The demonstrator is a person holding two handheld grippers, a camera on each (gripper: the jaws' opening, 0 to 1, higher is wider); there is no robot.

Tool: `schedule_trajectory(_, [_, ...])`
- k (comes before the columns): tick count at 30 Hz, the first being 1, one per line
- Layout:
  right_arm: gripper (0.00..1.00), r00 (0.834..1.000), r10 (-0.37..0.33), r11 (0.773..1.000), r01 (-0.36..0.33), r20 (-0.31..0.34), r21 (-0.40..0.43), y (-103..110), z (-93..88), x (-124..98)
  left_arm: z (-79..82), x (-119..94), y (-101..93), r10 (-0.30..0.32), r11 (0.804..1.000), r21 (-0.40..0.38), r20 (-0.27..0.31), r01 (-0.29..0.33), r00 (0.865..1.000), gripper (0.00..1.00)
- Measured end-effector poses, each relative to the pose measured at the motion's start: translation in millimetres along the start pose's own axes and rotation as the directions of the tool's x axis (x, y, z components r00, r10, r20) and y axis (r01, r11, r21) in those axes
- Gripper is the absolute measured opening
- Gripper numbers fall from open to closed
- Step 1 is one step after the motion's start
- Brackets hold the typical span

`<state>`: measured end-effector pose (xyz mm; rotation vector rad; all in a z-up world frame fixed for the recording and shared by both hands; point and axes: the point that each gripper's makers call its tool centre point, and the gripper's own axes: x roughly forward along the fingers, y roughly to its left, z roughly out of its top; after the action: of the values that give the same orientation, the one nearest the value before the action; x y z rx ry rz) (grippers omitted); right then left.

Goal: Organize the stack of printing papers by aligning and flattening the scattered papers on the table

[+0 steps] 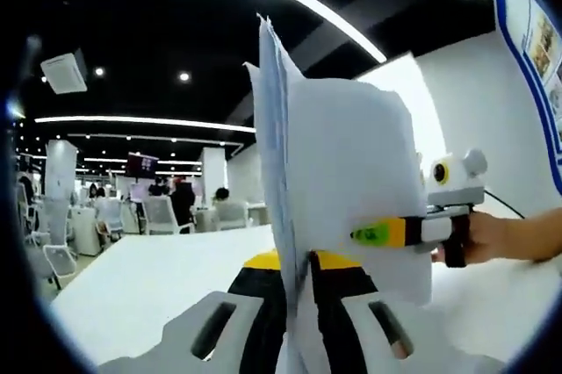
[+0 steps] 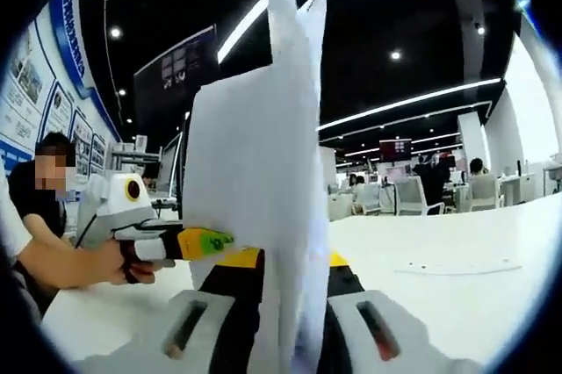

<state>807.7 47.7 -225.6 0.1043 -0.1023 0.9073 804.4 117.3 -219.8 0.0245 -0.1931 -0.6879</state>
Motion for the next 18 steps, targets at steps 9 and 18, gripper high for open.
schedule_trajectory(9, [0.30, 0.999, 0.028, 1.000, -0.028, 0.043, -0.008, 1.7, 15.4, -7.8, 23.3, -6.5, -6.3, -0.039, 0.999, 0.022, 0.074, 0.038, 0.996, 0.35])
schedule_trajectory(18, [0.32, 0.999, 0.033, 0.999, -0.033, 0.038, -0.011, 3.7, 16.4, 0.7, 16.4, 6.0, -21.3, -0.059, 0.998, -0.020, 0.065, 0.060, 0.996, 0.33])
